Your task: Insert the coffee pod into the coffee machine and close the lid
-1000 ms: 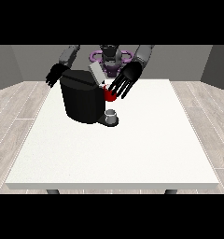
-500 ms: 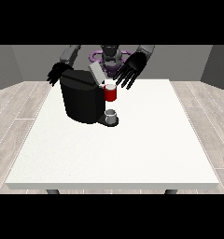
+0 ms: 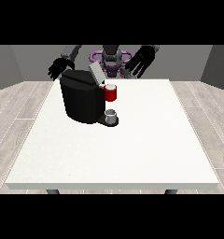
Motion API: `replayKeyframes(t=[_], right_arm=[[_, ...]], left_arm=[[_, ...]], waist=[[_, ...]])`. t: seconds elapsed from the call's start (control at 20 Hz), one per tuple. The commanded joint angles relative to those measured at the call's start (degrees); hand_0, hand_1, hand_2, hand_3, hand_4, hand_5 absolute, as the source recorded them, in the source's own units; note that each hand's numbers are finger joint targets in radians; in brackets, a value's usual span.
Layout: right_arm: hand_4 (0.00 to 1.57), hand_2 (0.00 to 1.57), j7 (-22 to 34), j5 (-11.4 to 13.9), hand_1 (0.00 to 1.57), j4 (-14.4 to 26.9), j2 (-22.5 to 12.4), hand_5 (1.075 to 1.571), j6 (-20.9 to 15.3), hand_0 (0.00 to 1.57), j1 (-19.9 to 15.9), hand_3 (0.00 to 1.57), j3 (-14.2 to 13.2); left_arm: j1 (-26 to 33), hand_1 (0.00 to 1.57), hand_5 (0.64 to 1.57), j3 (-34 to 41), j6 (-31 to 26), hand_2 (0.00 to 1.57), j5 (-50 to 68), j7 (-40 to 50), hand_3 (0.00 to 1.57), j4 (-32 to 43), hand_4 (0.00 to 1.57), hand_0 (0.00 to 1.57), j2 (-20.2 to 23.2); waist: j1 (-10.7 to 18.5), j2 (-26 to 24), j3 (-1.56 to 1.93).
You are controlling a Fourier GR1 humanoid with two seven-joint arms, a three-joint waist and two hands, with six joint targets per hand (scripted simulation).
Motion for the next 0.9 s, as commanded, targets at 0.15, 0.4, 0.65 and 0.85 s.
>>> replayKeyframes(t=[0.15,0.4,0.65,0.85], right_arm=[[0.49,0.00,-0.2,-0.9,0.00,-0.9,-3.4,1.571,2.3,0.00,5.1,0.00,-1.8],[0.35,0.00,6.3,1.4,0.00,-5.6,-3.4,1.571,3.1,0.00,5.4,0.00,2.9],[0.00,0.00,7.5,0.7,0.00,-7.6,-5.9,1.571,6.3,0.00,3.7,0.00,3.0],[0.00,0.00,8.3,-2.4,0.00,-8.6,-7.6,1.571,9.4,0.00,1.3,0.00,1.1]], left_arm=[[10.5,0.00,1.571,9.7,-0.4,0.00,13.2,-5.8,0.00,-0.6,0.24,0.00,-7.7],[16.5,0.00,1.571,11.7,-0.1,0.00,16.6,-5.1,0.00,-0.8,0.00,0.00,-11.3],[20.7,0.00,1.571,12.8,-1.5,0.00,20.3,-3.5,0.00,-1.8,0.21,0.00,-15.3],[23.2,0.00,1.571,13.0,-3.8,0.00,22.8,-3.8,0.00,-5.0,0.00,0.00,-14.5]], waist=[[6.1,-9.2,-0.08],[7.3,-16.3,-0.08],[11.7,-19.3,-0.01],[13.8,-17.4,0.02]])
